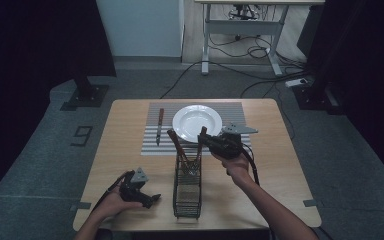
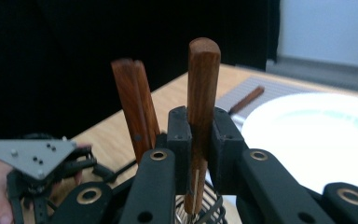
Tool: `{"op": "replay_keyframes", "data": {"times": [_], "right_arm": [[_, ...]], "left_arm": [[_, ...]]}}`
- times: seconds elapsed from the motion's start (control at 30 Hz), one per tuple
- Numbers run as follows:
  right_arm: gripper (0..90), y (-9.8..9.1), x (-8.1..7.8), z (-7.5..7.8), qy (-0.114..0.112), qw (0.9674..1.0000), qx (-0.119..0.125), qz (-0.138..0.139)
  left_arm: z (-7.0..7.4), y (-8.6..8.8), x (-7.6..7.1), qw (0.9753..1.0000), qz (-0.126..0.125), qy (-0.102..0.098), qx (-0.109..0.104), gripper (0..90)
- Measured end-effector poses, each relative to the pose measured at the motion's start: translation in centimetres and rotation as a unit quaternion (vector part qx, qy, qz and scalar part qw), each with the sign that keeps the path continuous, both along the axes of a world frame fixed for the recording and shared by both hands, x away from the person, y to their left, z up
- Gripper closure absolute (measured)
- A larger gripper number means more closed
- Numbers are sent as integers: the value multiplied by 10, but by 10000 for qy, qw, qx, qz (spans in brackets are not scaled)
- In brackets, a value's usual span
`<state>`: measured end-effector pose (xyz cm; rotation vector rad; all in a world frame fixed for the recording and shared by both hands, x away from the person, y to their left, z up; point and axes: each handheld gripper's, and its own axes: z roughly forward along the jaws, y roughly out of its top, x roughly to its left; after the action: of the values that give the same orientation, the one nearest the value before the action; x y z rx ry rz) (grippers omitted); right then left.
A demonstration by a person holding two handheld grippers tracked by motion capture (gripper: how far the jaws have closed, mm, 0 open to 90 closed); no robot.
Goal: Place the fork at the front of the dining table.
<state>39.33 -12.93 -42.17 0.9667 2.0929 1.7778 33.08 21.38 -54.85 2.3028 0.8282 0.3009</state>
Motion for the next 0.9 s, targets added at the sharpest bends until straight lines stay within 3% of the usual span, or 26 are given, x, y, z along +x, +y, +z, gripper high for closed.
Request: {"op": "replay_keyframes", "data": {"times": [0.23,0.37,0.7,0.9], "right_arm": [[804,-11,-17,31,-438,9984,347,-42],[805,-18,-24,45,-663,9969,416,-54],[805,-40,-34,69,-886,9928,793,-127],[805,-54,-38,78,-984,9911,860,-248]], "left_arm": [[0,0,0,10000,1,0,0,0],[0,0,0,10000,-2,-2,2,0],[0,0,0,10000,-12,1,-3,0],[0,0,0,10000,-13,-2,-1,0]]}}
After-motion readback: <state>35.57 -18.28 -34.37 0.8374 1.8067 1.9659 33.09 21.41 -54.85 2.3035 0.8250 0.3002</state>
